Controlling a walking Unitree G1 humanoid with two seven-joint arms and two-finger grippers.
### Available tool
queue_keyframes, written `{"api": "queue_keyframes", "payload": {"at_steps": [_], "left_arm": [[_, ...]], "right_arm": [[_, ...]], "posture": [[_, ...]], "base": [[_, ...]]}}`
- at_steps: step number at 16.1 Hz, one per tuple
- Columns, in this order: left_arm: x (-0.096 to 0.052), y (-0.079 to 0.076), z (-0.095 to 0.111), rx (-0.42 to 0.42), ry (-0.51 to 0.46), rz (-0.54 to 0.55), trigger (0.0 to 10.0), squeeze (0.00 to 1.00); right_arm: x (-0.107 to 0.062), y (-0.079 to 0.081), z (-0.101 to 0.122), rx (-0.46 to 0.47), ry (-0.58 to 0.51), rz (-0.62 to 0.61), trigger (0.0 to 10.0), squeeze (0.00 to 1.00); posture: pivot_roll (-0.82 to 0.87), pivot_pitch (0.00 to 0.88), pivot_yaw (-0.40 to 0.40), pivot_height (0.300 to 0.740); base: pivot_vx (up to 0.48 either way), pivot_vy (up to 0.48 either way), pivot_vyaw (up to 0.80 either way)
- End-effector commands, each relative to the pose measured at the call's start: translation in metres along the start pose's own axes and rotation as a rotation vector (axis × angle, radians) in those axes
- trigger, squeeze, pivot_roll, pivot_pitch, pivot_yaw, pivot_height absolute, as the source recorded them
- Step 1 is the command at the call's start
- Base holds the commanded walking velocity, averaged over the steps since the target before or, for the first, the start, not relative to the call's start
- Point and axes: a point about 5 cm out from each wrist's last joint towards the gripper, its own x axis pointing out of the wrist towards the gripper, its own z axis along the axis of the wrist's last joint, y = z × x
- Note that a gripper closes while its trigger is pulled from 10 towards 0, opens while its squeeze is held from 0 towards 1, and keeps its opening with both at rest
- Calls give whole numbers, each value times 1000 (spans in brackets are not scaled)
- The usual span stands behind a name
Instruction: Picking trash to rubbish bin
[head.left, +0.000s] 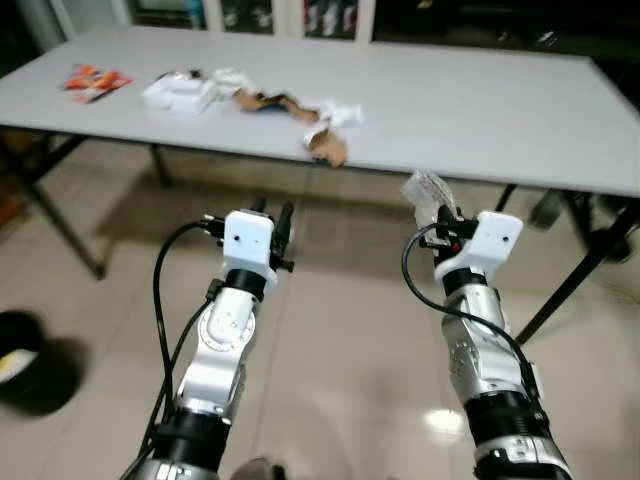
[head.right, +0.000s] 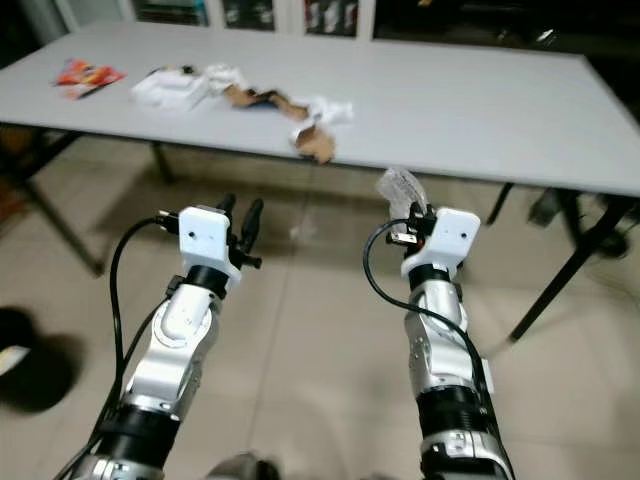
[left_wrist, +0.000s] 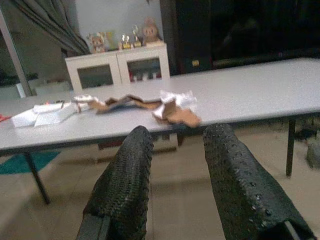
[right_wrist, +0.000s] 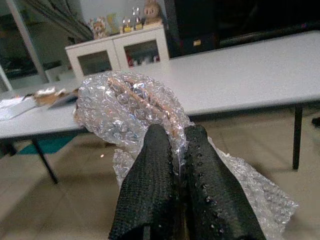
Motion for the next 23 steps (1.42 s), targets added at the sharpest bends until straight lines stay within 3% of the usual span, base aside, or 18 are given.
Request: {"api": "queue_keyframes", "payload": {"at_steps": [1,9,12,23], "left_arm": [[1,-3,2,1,-5,-9,10000,0],[1,-2,1,8,1,-3,10000,0],[1,-3,1,6,3,-5,10000,0],[-1,-3,-2,-3,20,-7,10000,0]], "right_arm": [[1,-2,4,-3,-15,-4,10000,0],[1,-1,4,-2,-10,2,10000,0],[1,3,1,-50,12,32,10000,0],[-2,6,-4,-67,47,59,10000,0]], "posture": [[-20,44,18,740],[-23,40,21,740],[-23,49,19,740],[-25,64,18,740]], "base": [[-292,0,0],[-214,0,0],[0,0,769],[0,0,800]]}}
